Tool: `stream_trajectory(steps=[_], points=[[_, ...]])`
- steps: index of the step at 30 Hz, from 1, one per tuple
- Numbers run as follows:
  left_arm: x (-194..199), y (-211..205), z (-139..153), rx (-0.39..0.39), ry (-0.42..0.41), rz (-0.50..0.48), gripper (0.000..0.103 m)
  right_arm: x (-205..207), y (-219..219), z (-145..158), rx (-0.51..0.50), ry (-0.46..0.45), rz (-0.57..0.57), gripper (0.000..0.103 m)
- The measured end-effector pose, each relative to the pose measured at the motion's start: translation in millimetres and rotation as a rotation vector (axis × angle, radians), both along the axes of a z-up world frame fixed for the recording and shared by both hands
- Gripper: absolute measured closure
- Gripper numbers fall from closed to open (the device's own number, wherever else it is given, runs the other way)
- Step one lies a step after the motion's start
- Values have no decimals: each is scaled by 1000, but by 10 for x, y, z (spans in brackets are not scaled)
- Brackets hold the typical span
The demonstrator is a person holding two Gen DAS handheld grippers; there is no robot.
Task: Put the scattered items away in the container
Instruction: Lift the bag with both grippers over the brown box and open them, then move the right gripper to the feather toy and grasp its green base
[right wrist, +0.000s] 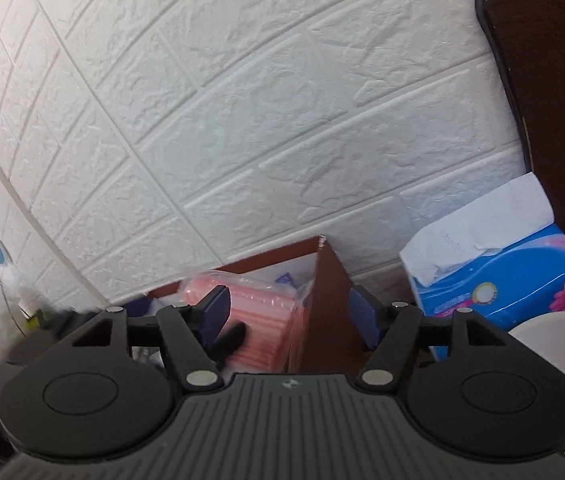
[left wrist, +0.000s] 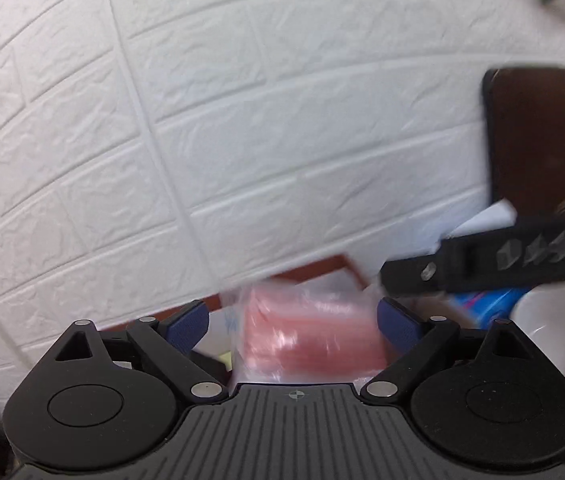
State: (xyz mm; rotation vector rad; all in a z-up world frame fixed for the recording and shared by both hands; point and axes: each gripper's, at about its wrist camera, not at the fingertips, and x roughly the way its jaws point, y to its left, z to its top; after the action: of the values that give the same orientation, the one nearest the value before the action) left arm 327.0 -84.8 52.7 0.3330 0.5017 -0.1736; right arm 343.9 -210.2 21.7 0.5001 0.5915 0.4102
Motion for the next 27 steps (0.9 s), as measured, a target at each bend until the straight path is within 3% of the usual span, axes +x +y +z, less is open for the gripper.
stream_trajectory(steps=[5,8,14,20,25,27], points=[[134,102,85,126,-50,66,4,46,-71,-26,50,15,-19,32],[-4,326,129,59,-36,90,4,-120,-78,21,59,-6,-15,32],[-894,847,174,-104,-85,145,4,-858,8,122,51,-42,71,32],[-1855,1206,-323,-127,-49,263,4,-1677,335,-106,23,2,169,31],[-2515,1240,-847,-20,-34,309,4,-2126,608,-489,16,76,202,31],[-2697,1281,-978,-12,-40,333,4,-2213,690,-650,26,116,203,30]])
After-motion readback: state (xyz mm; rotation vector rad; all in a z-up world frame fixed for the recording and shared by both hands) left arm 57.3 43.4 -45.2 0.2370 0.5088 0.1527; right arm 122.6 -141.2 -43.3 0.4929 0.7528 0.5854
